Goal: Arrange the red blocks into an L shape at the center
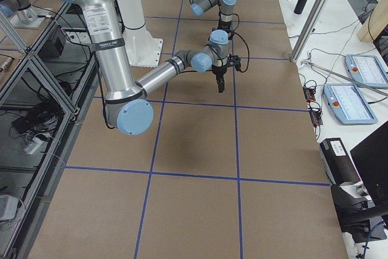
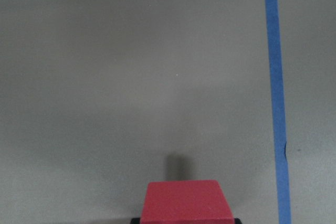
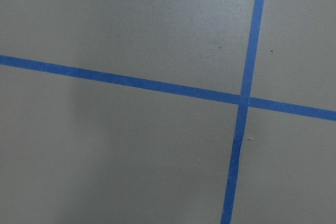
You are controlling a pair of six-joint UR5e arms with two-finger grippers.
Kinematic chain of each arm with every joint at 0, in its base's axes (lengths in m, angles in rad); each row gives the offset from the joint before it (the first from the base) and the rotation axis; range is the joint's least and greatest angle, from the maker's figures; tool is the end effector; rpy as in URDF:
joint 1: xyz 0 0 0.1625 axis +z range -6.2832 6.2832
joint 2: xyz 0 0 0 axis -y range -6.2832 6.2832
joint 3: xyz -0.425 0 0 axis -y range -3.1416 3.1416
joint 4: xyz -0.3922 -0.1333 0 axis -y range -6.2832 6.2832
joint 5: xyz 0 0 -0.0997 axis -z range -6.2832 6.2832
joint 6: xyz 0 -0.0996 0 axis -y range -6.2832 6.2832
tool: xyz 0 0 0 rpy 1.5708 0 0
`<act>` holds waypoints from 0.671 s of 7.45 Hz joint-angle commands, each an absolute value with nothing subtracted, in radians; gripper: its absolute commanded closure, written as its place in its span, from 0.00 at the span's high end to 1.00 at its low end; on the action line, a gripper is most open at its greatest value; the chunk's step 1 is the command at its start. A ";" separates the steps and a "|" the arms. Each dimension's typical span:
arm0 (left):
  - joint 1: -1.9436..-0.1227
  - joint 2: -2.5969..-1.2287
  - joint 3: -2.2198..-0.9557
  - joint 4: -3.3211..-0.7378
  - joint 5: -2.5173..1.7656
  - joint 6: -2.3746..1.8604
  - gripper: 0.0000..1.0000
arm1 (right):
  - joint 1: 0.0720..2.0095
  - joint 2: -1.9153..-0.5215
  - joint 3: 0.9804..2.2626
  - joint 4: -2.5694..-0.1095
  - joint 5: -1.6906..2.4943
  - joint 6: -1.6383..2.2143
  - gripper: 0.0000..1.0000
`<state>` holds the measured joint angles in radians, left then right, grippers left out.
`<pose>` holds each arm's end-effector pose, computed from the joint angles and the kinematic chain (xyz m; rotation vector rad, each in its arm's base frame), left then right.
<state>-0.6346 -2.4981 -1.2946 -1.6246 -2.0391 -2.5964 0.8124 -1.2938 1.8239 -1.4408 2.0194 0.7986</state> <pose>0.5802 -0.5368 0.1829 -0.6272 0.6457 -1.3939 -0.3393 -0.4891 0.3828 0.1585 -0.7629 -0.1099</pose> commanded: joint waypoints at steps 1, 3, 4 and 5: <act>-0.637 -2.479 -1.305 -1.687 -2.045 -2.629 0.00 | 0.813 -1.293 1.827 -1.440 2.019 0.801 1.00; -0.635 -2.476 -1.305 -1.689 -2.043 -2.658 0.00 | 0.813 -1.293 1.830 -1.440 2.019 0.801 1.00; -0.635 -2.474 -1.310 -1.690 -2.043 -2.671 0.00 | 0.813 -1.293 1.833 -1.440 2.019 0.801 1.00; -0.635 -2.471 -1.312 -1.690 -2.043 -2.678 0.00 | 0.813 -1.293 1.833 -1.440 2.019 0.801 1.00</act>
